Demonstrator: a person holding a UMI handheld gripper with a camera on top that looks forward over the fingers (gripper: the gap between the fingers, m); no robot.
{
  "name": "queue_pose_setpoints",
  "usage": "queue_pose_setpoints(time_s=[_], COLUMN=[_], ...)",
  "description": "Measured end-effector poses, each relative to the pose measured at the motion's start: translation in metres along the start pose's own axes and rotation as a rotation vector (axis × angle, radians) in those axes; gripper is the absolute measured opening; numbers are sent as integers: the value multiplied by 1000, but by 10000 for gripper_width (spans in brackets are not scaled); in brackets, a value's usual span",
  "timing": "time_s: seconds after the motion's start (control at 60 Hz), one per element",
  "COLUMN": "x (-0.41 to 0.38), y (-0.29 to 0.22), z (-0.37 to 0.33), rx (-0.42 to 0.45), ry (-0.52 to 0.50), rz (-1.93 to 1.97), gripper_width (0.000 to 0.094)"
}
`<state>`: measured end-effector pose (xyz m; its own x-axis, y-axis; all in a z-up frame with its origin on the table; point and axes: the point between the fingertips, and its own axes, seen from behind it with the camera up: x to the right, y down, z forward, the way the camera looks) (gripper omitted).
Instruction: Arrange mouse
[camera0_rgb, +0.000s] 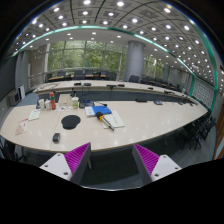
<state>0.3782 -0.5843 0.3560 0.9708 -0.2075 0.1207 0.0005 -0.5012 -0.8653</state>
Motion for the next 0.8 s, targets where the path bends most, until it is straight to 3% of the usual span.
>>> queue_pose_setpoints(time_s=[0.25, 0.467, 0.667, 0.8], x=[-12, -68, -189, -282], y=[51, 134, 176, 166], z=[30, 68, 125, 174], rx=[-52, -85, -82, -42], ry=[-25, -112, -259, -330], rz=[-26, -93, -76, -51], gripper_width=[852, 853, 854, 853])
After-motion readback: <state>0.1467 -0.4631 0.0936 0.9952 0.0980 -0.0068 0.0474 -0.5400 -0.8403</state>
